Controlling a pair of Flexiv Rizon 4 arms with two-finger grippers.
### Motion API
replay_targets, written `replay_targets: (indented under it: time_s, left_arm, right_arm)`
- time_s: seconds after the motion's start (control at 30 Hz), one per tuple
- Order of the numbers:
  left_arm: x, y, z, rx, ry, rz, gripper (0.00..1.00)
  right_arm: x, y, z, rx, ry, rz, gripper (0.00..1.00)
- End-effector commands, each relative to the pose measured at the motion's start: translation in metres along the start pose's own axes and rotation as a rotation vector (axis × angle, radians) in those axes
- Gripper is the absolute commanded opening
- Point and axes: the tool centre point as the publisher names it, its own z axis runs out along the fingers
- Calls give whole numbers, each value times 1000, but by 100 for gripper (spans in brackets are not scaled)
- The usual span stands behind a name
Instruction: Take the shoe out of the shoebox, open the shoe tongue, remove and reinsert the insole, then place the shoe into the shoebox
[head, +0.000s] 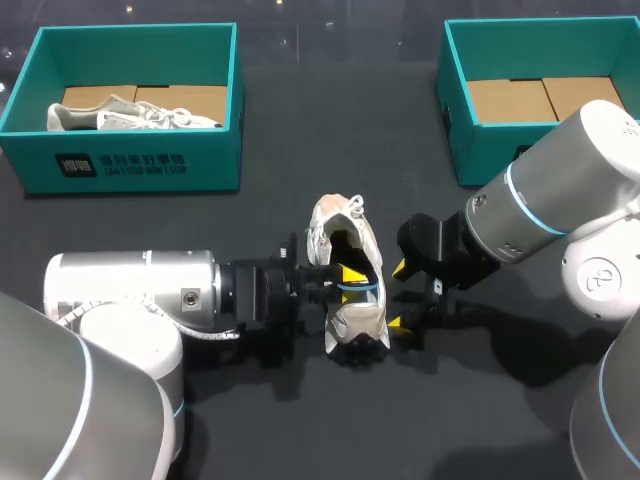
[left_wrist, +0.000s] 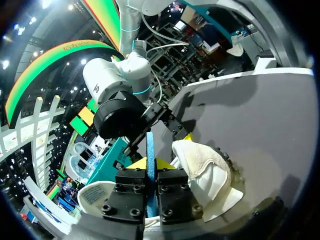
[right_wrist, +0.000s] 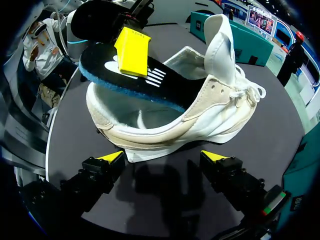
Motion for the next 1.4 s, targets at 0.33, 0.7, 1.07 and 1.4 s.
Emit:
replay_targets:
  time_s: [0.33,0.7,1.07,1.4]
  left_arm:
    - [2,32,13,-103,-23,2,0]
    - [-8,2,0,-88,-26,-67,36]
    - [-4,-9,1,-70,3,-50,0]
    - [2,28,13,-162,10,-48,0]
  right_arm:
    - [2,-1,-1,-1,-2,-1,100]
    - [2,-1,-1,-1,-2,-1,100]
    - [2,-1,-1,-1,-2,-1,100]
    - [2,-1,-1,-1,-2,-1,100]
